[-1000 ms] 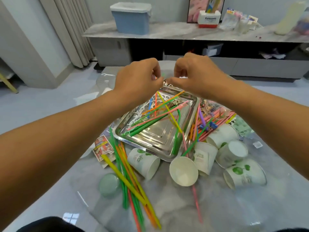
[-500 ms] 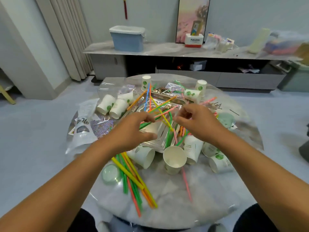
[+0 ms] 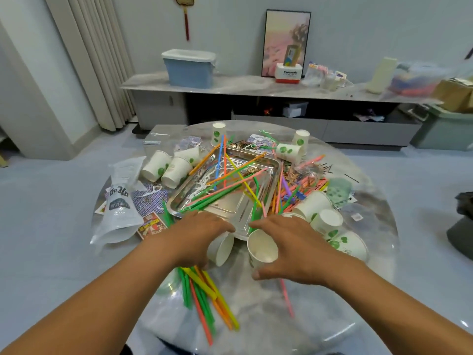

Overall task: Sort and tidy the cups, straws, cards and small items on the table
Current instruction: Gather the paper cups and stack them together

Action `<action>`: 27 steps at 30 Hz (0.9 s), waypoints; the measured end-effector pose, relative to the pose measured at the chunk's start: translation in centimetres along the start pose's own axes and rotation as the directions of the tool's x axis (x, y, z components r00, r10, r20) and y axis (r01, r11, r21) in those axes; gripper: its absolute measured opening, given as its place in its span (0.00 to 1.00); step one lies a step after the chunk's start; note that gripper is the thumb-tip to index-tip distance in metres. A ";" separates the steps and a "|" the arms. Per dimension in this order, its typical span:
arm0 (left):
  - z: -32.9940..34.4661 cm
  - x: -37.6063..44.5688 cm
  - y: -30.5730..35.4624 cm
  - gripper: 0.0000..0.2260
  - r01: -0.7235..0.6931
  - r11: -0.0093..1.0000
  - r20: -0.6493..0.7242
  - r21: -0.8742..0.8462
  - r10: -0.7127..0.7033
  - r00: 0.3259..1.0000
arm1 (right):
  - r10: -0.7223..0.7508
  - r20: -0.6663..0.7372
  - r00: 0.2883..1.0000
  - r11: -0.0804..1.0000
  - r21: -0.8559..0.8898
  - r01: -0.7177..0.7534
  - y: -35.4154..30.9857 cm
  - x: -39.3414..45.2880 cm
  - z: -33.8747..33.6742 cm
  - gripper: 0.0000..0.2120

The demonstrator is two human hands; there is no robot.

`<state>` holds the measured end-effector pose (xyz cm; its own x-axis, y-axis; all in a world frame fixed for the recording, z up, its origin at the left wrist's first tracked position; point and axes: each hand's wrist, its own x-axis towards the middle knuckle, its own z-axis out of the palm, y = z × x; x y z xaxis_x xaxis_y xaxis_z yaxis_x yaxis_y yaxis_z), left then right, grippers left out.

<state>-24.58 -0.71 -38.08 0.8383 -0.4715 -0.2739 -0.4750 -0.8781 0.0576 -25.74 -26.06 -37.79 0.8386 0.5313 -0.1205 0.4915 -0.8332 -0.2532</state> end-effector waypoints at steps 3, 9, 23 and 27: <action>0.5 0.8 -0.1 0.41 -0.032 0.997 0.002 0.064 0.032 0.999 | -0.022 0.007 1.000 0.996 -0.084 0.022 0.4 0.0 1.3 0.47; 1.2 1.9 0.0 0.39 -0.088 0.996 -0.068 0.015 0.089 0.994 | -0.010 0.004 1.000 0.999 -0.033 0.011 0.4 0.4 1.1 0.39; 0.0 2.0 2.7 0.43 -0.313 0.348 -0.377 -0.884 -0.133 0.917 | 0.181 -0.285 0.941 0.710 0.700 0.076 0.8 1.3 -4.9 0.37; 0.2 2.9 4.4 0.40 -0.412 0.266 -0.464 -0.872 -0.174 0.869 | 0.072 -0.169 0.983 0.852 0.522 0.027 -0.8 1.7 -3.1 0.40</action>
<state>-24.30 -5.87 -38.84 0.9351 -0.2945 0.1971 -0.2381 -0.1104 0.9649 -23.99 -25.03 -34.81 0.8994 0.4364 0.0257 0.3194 -0.6157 -0.7203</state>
